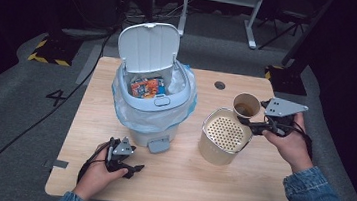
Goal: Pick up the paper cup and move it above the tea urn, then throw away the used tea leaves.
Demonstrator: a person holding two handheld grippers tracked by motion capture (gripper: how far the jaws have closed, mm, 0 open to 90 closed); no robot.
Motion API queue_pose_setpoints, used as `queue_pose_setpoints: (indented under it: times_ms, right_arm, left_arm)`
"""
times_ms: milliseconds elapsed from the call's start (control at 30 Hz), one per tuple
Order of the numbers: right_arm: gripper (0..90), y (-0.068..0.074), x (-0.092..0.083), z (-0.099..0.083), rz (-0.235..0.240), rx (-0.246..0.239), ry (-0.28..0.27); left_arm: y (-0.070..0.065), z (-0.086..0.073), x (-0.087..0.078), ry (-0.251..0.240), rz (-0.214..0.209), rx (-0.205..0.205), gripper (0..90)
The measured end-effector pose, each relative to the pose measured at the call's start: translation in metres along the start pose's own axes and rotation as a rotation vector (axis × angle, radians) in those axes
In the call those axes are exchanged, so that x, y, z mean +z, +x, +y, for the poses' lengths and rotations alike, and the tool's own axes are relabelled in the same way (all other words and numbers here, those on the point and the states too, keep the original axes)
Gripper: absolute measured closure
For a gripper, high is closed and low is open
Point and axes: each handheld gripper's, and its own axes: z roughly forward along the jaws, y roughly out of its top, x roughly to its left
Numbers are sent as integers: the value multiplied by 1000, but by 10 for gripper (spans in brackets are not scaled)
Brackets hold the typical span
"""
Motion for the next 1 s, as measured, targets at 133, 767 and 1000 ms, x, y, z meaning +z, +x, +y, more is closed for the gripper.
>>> queue_pose_setpoints:
  times_ms: [133,767,1000]
  right_arm:
    - [349,1,-1,0,-11,-10,10]
    - [352,7,0,5,-175,-263,139]
    - [352,11,1,9,-225,-372,181]
  left_arm:
    - [0,0,0,0,0,0,253]
    - [0,0,0,1,2,2,253]
    - [0,0,0,1,2,2,253]
